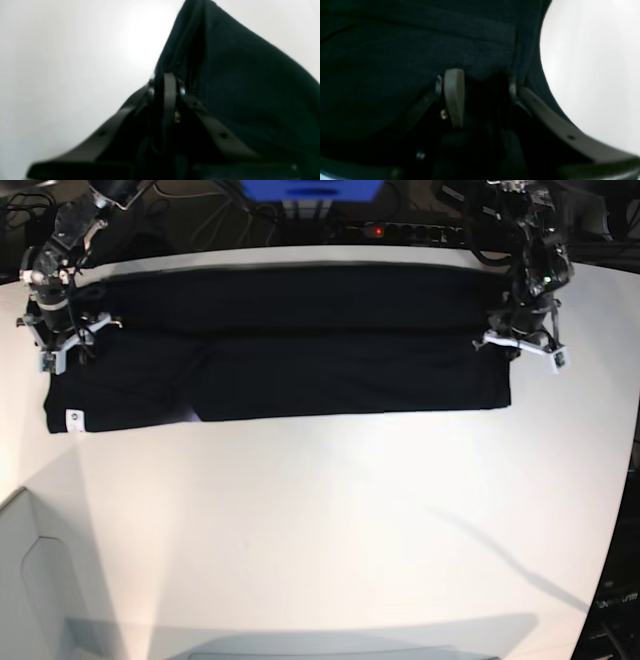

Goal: Fold the T-shirt properly
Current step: 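Carry the strip end with the left gripper over toward the right gripper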

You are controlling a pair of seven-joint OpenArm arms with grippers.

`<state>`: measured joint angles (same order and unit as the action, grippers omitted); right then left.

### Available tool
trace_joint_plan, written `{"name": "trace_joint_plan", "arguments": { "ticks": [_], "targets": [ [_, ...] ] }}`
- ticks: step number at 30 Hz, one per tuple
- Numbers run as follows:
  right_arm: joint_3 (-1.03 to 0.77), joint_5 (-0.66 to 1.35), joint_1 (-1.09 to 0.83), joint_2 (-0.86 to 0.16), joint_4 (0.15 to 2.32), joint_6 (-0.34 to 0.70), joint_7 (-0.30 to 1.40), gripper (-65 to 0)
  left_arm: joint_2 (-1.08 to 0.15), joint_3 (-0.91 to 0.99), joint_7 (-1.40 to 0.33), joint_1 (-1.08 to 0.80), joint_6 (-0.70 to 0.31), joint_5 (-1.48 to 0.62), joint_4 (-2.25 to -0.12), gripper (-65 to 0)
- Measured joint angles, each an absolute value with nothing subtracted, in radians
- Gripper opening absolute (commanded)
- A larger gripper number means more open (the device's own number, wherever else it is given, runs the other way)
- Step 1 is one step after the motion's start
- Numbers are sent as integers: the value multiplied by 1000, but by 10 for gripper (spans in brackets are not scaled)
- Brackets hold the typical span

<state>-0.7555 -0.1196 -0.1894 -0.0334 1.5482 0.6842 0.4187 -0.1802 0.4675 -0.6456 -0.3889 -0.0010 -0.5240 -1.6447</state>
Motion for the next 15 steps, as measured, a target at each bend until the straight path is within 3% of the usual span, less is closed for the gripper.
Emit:
{"name": "trace_joint_plan", "arguments": {
  "ticks": [8, 15],
  "targets": [
    [-743, -112, -186, -30, 1548, 685, 418, -419, -128, 459, -658, -441, -2, -526, -1956, -650],
    [-743, -109, -186, -30, 1548, 685, 418, -419, -66, 371, -655, -451, 4, -513, -1999, -650]
  ]
}}
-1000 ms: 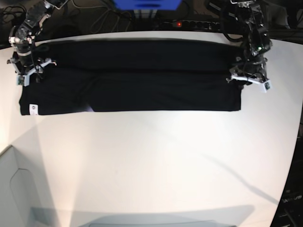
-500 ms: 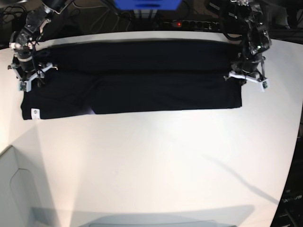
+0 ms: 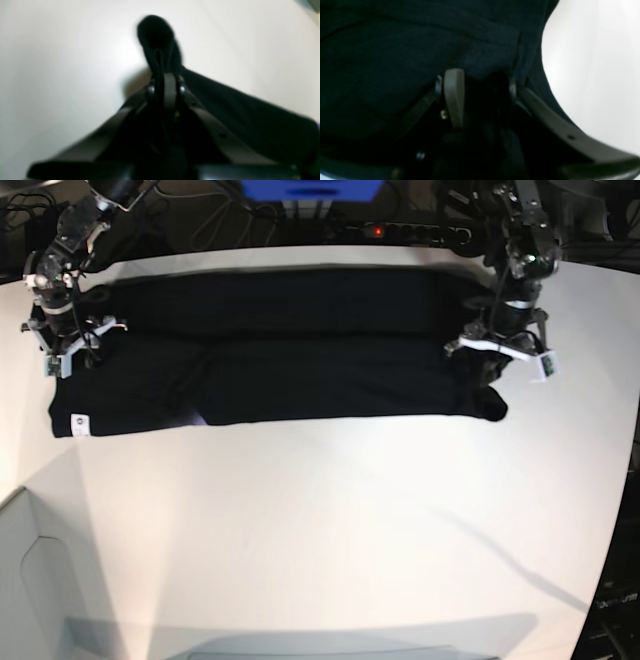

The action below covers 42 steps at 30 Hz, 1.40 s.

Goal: Fold the T-shirt properly
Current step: 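Carry the strip end with the left gripper over toward the right gripper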

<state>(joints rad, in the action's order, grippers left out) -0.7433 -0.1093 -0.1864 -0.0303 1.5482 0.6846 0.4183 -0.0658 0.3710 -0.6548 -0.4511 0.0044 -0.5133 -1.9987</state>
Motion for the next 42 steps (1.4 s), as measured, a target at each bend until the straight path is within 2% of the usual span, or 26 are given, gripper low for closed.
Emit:
{"name": "trace_joint_plan", "arguments": {
  "ticks": [5, 8, 16, 31, 42],
  "targets": [
    [-729, -110, -187, -31, 1548, 684, 418, -419, -60, 159, -648, -451, 5, -511, -1998, -650],
    [-717, -110, -186, -30, 1548, 684, 415, -419, -62, 23, -555, -448, 8, -501, -1985, -650],
    [-716, -109, -186, -27, 1548, 684, 411, -419, -51, -278, -386, -380, 10, -256, -1873, -650],
    [-687, -112, -187, -31, 1548, 684, 407, -418, 34, -487, -384, -176, 15, -191, -1635, -650],
    [-687, -109, -186, -31, 1548, 684, 407, -419, 48, -519, -384, -110, 14, -180, -1543, -650]
  ]
}}
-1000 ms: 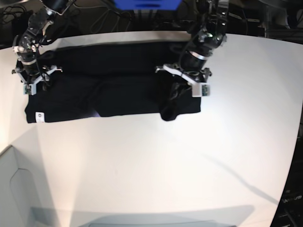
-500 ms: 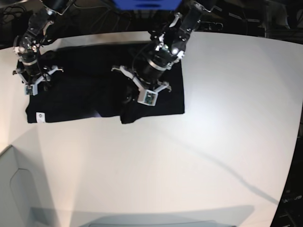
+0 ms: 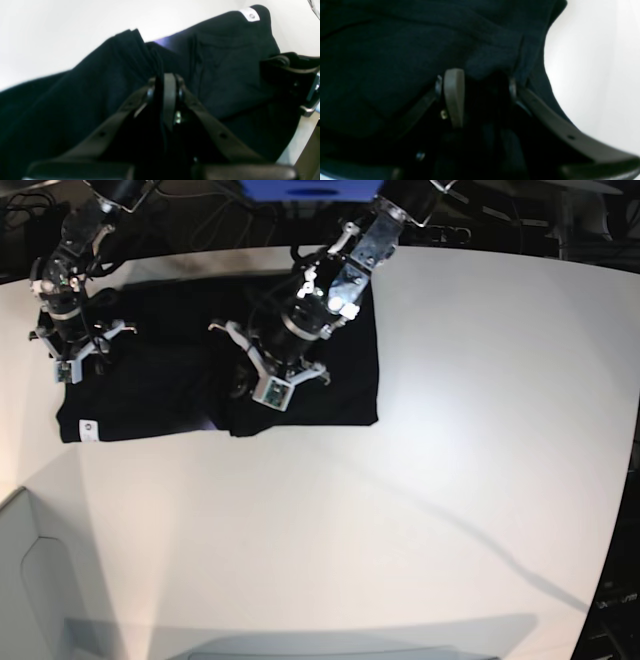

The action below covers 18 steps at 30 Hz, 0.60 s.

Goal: Fold the T-shirt properly
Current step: 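Carry the strip end with the left gripper over toward the right gripper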

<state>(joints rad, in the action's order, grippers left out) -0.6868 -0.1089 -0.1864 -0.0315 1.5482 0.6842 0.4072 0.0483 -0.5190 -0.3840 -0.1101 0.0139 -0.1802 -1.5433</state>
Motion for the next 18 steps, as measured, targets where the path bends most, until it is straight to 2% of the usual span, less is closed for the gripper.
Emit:
{"name": "trace_joint_plan", "arguments": {
  "ticks": [12, 14, 18],
  "targets": [
    [-687, -109, -186, -31, 1548, 684, 407, -419, 72, -564, -385, -58, 15, -179, -1504, -642],
    [-687, -108, -186, -31, 1548, 684, 407, -419, 69, -579, -392, -58, 15, -181, -1499, -596],
    [-687, -109, -186, -31, 1548, 684, 407, -419, 66, -587, -386, -59, 15, -183, -1509, -401]
  ]
}}
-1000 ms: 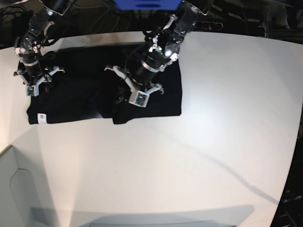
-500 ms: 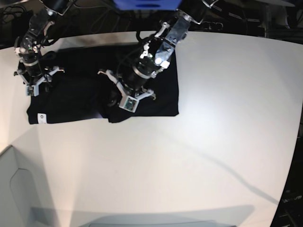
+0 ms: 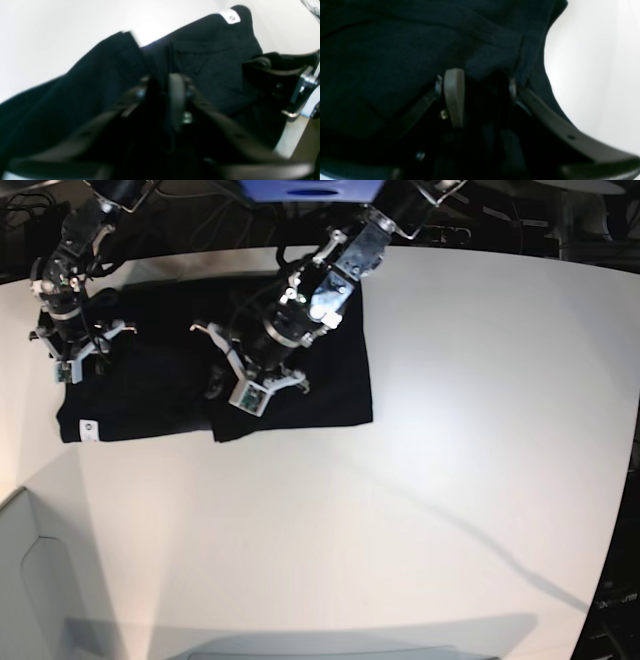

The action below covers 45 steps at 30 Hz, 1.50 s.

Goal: Fold the T-shirt properly
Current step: 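Carry the strip end with the left gripper over toward the right gripper, then release the folded end and lift the left gripper away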

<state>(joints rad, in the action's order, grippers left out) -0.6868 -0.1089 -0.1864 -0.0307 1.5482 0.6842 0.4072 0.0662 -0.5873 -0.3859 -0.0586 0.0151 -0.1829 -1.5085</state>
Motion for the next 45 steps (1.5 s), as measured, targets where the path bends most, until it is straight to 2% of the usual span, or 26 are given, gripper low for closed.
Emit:
{"name": "trace_joint_plan", "arguments": {
  "ticks": [2, 4, 10, 14, 18, 25, 31, 37, 42, 45],
  "targets": [
    [-687, -109, -186, -31, 1548, 684, 407, -419, 62, -599, -385, -57, 15, -183, -1512, -326],
    [-687, -109, -186, -31, 1548, 684, 407, -419, 61, -604, -397, -64, 14, -184, -1538, -302],
    [-684, -117, -167, -31, 1548, 685, 422, -419, -57, -564, -372, -110, 4, -187, -1759, -325],
    [-684, -117, -164, -30, 1548, 685, 423, -419, -143, -501, -388, -163, 20, -179, -1755, -326],
    [-657, -123, -161, -30, 1548, 684, 425, -419, -167, -516, -391, -177, 6, -187, -1734, -326],
    [-643, -120, -155, -30, 1547, 685, 423, -419, -165, -538, -387, -182, 1, -182, -1650, -341],
    [-643, -119, -156, -30, 1547, 685, 423, -419, -131, -720, -388, -113, -3, -184, -1580, -359],
    [-643, -117, -156, -30, 1547, 685, 423, -419, -77, -822, -382, -65, -2, -184, -1563, -357],
    [-643, -116, -156, -30, 1547, 685, 423, -419, -36, -837, -384, -66, -3, -185, -1570, -357],
    [-647, -117, -155, -30, 1551, 685, 427, -417, -70, -788, -387, -78, -3, -191, -1641, -357]
  ]
}}
